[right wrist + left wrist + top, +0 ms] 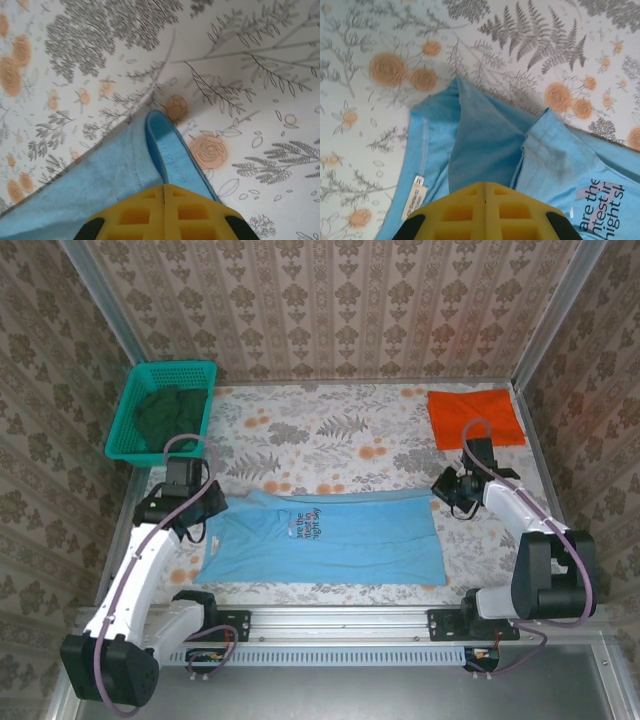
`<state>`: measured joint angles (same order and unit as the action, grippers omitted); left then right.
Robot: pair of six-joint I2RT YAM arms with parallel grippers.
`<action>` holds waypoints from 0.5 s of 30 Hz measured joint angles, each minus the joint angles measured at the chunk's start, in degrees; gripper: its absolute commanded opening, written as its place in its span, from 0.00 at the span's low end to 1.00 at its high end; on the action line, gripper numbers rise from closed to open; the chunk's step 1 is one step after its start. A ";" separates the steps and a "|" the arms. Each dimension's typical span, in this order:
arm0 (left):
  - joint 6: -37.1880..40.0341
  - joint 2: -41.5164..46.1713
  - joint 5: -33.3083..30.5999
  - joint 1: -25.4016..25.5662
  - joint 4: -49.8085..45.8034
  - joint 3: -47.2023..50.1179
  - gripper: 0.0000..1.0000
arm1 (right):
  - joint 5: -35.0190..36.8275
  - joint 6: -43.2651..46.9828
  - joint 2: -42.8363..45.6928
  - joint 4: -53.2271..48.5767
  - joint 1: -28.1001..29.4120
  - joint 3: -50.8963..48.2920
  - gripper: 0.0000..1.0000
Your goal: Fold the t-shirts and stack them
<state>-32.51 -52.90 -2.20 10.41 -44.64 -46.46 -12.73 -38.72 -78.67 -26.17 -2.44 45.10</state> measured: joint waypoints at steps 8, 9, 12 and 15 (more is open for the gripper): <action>-6.86 1.36 -5.03 -0.02 -7.15 1.40 0.27 | 0.55 -1.18 0.00 -2.16 -0.17 -2.75 0.16; -7.50 1.79 -6.19 -0.02 -7.98 1.38 0.27 | 0.94 -1.44 -0.02 -2.78 -0.33 -2.75 0.26; -8.24 2.36 -8.70 -0.59 -10.03 0.20 0.28 | 3.06 -2.38 0.00 -4.98 -1.14 -2.54 0.32; -7.82 0.90 -9.46 -1.31 -9.94 -2.82 0.31 | 5.40 -3.63 0.42 -6.84 -1.81 -1.77 0.35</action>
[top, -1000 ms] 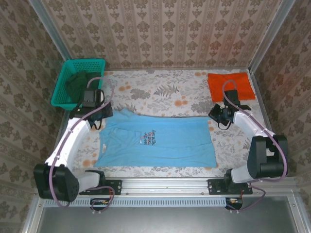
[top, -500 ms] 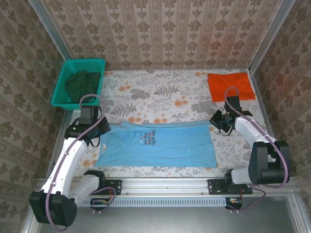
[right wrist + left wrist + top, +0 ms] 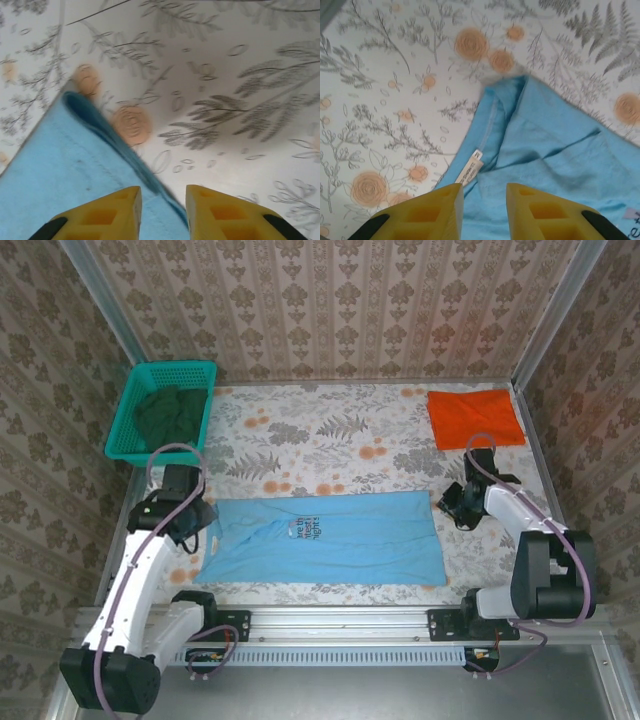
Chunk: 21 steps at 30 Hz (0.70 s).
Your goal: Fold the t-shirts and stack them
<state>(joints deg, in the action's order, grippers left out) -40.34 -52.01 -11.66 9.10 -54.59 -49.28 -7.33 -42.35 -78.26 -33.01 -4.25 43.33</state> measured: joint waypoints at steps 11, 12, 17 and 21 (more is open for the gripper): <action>10.43 -24.33 13.03 1.51 8.07 -10.03 0.22 | 1.03 -2.40 -6.01 2.62 10.71 8.37 0.25; 11.26 -27.04 14.08 1.81 8.44 -10.69 0.21 | 0.90 -2.08 -8.52 2.99 12.37 10.32 0.22; 14.12 -38.40 15.98 2.08 9.88 -12.66 0.20 | 0.79 -1.33 -17.38 4.28 16.61 14.80 0.19; 14.91 -45.07 15.52 2.05 11.32 -12.87 0.19 | 1.14 -0.94 -22.40 3.82 16.70 16.83 0.16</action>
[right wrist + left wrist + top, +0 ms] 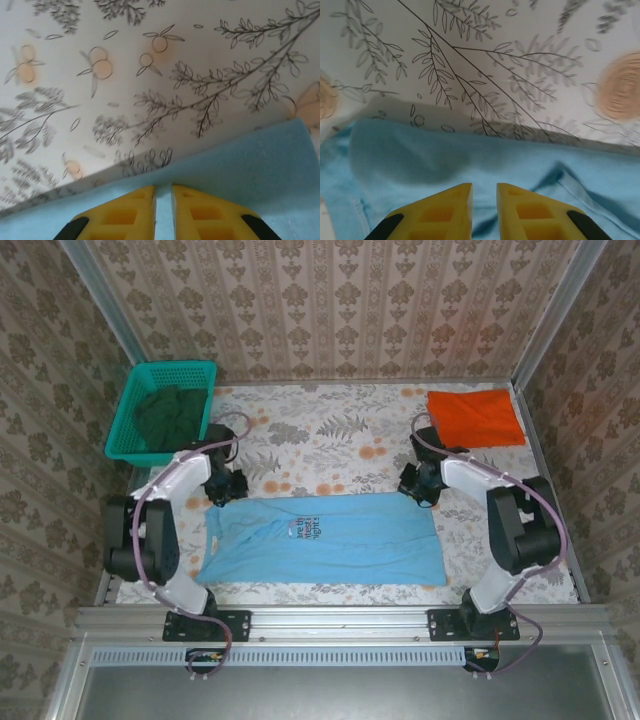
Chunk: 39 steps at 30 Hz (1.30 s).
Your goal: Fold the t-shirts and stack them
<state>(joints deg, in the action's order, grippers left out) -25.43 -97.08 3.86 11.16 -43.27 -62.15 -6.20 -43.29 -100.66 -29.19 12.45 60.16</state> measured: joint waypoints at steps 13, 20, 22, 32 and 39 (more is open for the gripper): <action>0.17 -8.26 -4.00 0.96 -0.50 -5.01 0.18 | 5.03 1.09 -5.11 -6.21 -2.05 6.25 0.14; -0.94 -11.45 -3.61 4.85 0.11 -9.53 0.18 | 5.79 1.64 -5.22 -6.88 -8.61 6.56 0.14; -1.60 -12.57 -3.04 6.23 0.20 -11.15 0.18 | 6.08 2.25 -5.22 -6.86 -10.45 6.67 0.15; -3.26 -18.01 -0.59 8.35 -0.22 -20.81 0.21 | 7.26 4.74 -4.02 -3.96 -14.91 8.72 0.34; -3.19 -18.60 -0.17 6.73 -1.79 -26.60 0.21 | 0.90 3.56 6.62 9.57 -8.63 3.74 0.49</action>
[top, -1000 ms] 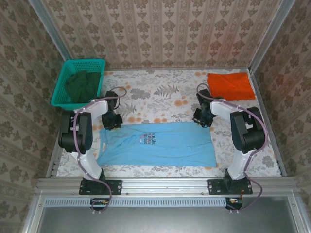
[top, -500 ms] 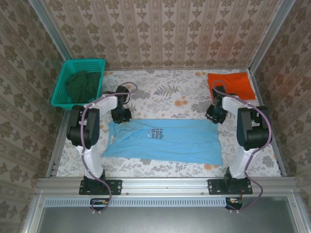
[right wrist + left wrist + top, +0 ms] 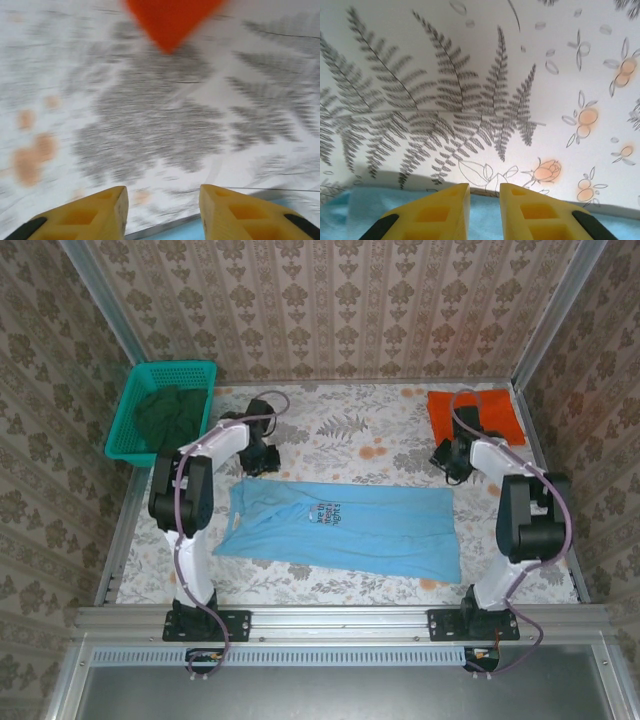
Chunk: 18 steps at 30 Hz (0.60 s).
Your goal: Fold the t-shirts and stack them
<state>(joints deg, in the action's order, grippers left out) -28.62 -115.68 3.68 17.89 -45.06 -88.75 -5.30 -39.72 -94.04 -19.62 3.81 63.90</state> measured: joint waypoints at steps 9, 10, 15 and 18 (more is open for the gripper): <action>2.40 0.00 3.54 -4.39 -2.21 0.35 0.10 | -10.29 -2.16 -14.36 8.26 23.54 15.13 0.48; 2.84 0.00 4.09 -4.44 -2.54 0.39 0.10 | -10.95 -1.99 -17.22 7.39 25.51 18.32 0.47; 4.48 -0.61 5.35 -4.44 -3.19 0.39 0.10 | -13.31 -0.15 -29.24 0.61 32.13 33.62 0.43; 4.79 -2.03 5.57 -4.50 -3.21 0.39 0.10 | -13.70 1.03 -33.51 -3.21 34.18 39.06 0.42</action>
<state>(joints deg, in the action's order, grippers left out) -23.83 -117.71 9.26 13.39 -48.27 -88.36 -19.00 -38.70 -127.55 -22.83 38.00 102.96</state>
